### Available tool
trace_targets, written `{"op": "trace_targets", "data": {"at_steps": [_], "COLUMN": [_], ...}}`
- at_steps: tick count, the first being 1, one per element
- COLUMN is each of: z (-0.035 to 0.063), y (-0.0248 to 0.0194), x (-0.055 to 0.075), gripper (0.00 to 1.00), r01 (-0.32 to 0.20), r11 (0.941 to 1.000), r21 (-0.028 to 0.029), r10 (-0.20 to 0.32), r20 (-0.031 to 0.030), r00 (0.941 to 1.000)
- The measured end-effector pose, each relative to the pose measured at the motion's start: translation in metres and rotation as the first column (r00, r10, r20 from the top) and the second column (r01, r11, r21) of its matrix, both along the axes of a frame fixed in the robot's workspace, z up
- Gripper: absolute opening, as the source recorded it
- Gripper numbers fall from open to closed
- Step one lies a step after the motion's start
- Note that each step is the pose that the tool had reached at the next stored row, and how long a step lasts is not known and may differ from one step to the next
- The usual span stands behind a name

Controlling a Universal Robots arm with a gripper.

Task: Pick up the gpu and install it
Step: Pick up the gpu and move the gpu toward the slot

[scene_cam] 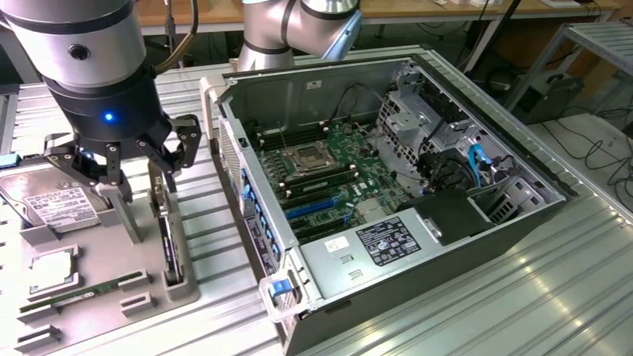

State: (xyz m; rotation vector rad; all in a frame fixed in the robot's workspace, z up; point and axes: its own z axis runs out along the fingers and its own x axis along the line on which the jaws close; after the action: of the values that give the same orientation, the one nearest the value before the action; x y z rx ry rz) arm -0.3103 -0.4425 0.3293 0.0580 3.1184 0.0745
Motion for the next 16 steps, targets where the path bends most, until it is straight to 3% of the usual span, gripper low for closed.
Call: {"op": "trace_targets", "data": {"at_steps": [16], "z": [-0.0085], "y": [-0.0015], "x": [0.0], "gripper": [0.54], "r01": [-0.007], "r11": [1.0], "r21": [0.0003], "r10": [0.007], "r20": [-0.0001], "r00": [1.0]}}
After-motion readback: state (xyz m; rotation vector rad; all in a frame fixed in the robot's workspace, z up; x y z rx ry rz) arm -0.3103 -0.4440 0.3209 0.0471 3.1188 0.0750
